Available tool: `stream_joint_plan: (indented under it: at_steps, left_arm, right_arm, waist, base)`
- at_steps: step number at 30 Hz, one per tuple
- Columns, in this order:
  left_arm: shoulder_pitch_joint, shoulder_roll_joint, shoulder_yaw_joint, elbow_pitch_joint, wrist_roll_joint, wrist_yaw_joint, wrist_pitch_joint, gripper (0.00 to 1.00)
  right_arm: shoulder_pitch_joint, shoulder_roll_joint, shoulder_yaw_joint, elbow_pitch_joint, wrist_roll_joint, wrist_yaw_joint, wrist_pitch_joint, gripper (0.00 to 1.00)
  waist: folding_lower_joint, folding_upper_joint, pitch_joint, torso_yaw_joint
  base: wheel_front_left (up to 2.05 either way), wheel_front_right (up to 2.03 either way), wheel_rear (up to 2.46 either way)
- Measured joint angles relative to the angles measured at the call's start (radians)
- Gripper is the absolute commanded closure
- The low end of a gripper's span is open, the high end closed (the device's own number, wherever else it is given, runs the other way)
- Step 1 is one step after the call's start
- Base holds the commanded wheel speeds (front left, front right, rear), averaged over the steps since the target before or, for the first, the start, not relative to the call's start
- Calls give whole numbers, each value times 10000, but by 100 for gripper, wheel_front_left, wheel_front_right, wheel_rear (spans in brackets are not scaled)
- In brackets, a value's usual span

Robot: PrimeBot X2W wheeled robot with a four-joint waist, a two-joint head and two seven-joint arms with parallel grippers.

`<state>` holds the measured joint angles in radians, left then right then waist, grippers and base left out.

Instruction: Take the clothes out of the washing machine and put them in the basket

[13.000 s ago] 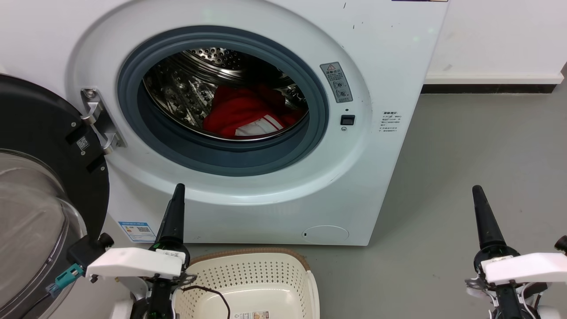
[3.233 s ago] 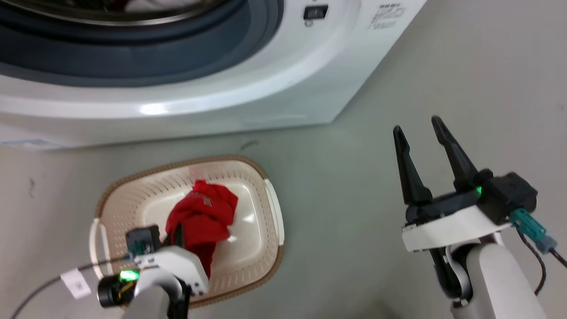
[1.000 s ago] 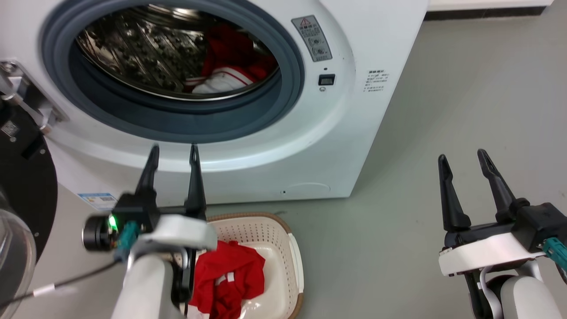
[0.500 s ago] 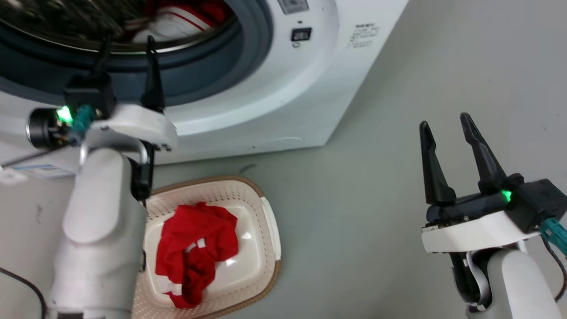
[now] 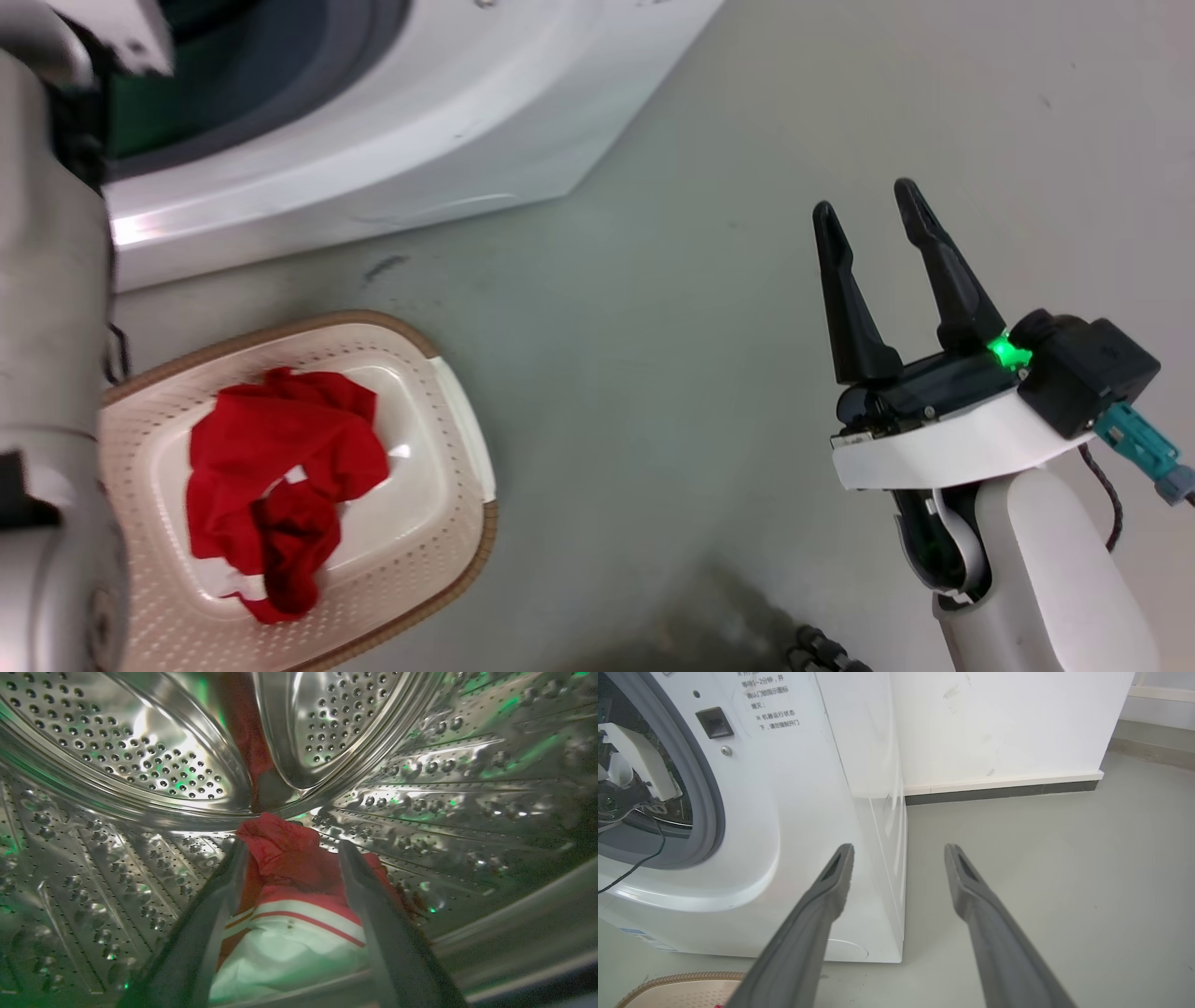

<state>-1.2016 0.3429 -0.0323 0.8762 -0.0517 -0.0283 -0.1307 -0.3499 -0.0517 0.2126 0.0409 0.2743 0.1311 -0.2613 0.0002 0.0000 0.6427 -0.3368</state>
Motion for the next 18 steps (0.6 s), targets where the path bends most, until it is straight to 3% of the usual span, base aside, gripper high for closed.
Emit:
stream_joint_plan:
  at_steps: [6, 12, 18]
  left_arm:
    - [-1704, 681, -299, 980, 272, -270, 1680, 0]
    - [-2893, 1143, -548, 1714, 393, -506, 4004, 0]
    - [-3610, 1526, -579, 2148, 387, -453, 6140, 0]
  right_arm:
    - [-215, 2, 221, -105, 458, 0, -17, 0]
    - [-213, 0, 437, -173, 802, -2, -19, 0]
    - [-208, 2, 725, -274, 1051, -2, -19, 0]
  waist:
    - [0, 0, 625, -705]
    - [0, 0, 1144, -1314]
    - [-1, 0, 1548, -1765]
  base:
    - [0, 0, 0]
    - [0, 0, 0]
    - [0, 0, 0]
